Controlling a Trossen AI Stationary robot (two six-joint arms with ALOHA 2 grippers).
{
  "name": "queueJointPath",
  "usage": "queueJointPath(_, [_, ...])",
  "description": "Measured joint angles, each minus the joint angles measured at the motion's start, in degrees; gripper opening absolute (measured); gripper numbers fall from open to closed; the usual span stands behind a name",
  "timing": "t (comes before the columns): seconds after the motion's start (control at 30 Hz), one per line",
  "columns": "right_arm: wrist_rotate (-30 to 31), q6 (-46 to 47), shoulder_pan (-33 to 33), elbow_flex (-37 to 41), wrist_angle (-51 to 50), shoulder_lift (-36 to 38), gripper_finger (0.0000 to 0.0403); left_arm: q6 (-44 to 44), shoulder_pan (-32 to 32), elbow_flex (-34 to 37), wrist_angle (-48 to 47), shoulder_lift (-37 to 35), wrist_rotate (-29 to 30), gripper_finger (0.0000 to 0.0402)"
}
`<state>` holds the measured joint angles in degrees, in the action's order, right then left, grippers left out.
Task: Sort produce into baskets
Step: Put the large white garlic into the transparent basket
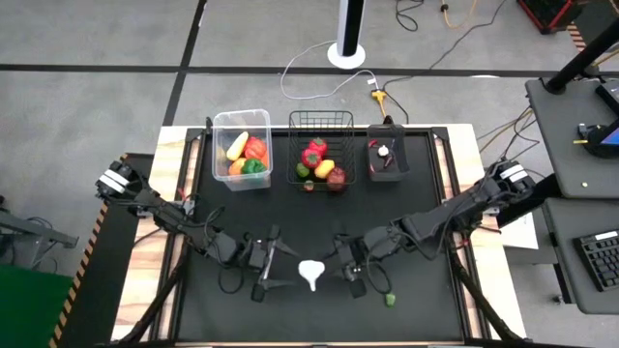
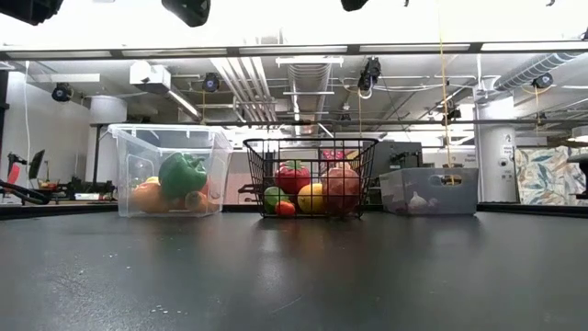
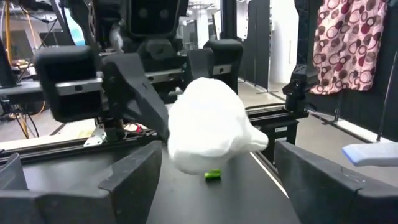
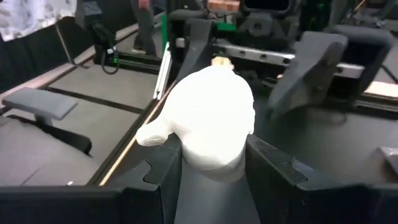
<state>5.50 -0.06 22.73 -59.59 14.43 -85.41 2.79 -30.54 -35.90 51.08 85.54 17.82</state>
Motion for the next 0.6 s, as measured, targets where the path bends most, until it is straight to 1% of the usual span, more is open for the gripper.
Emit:
queueJointPath(0.2, [-0.61,-1.49,-0.68,0.13,2.09,0.0,0.0146,0.61,0.06,-1.07,-0.28,0.35,0.02,0.0278])
queueJointPath(0.27, [-1.6,-1.53,-0.96,-0.05,2.2,0.0,0.0146,1.42,0.06,-1.92,-0.45,1.13,0.02,0.0275])
queueJointPath(0.47, [-2.12,-1.48,-1.01,-0.09,2.02,0.02,0.0146,4.88,0.06,-4.67,-0.43,3.94,0.13,0.0266])
queueJointPath(0.6, [-3.17,-1.13,-1.02,-0.07,1.99,0.02,0.0146,5.75,0.06,-4.89,0.43,4.39,0.09,0.0243])
